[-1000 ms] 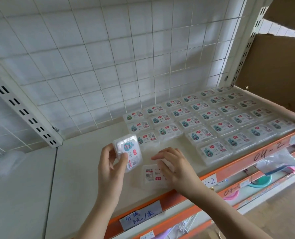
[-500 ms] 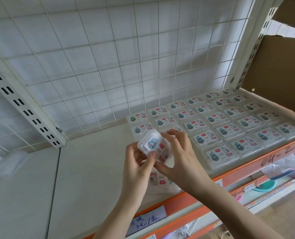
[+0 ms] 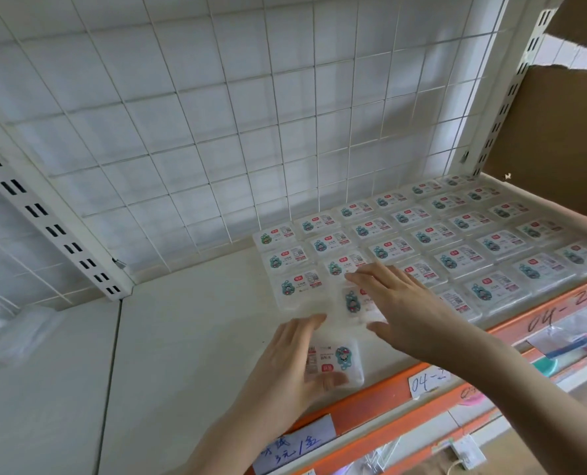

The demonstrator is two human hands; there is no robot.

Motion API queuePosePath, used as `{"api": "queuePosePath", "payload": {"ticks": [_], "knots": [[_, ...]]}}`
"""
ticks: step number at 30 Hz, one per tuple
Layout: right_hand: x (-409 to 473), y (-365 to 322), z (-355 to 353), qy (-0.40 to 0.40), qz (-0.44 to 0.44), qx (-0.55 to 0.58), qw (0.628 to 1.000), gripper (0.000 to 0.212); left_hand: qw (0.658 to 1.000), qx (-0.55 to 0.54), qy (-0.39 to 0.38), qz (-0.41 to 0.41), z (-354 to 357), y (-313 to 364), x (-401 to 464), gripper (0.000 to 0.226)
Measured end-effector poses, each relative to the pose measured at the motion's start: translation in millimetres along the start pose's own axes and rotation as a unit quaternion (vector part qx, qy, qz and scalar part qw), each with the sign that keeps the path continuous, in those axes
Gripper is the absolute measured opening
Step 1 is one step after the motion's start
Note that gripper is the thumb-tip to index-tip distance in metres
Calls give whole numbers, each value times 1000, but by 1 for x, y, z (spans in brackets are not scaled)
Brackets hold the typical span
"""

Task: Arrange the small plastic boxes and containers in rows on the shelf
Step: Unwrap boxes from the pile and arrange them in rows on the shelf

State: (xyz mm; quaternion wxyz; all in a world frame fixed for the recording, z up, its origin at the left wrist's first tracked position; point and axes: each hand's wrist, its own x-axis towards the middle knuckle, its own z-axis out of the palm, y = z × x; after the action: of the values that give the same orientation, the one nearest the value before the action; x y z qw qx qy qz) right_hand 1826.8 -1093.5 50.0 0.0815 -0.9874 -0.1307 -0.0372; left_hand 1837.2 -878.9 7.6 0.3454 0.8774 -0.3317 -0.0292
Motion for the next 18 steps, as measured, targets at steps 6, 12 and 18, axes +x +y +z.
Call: {"api": "queuePosePath", "payload": {"ticks": [6,12,18], "knots": [[-4,7,20,26,-14,-45,999,68,990,112,18,79,-2,-18,-6,65],[-6,-3,27,46,4,-1,999,52,995,75,73,9,-12,-23,-9,63],[-2,-1,37,100,35,-1,994,38,991,69,111,-18,-14,-29,-9,62]]}}
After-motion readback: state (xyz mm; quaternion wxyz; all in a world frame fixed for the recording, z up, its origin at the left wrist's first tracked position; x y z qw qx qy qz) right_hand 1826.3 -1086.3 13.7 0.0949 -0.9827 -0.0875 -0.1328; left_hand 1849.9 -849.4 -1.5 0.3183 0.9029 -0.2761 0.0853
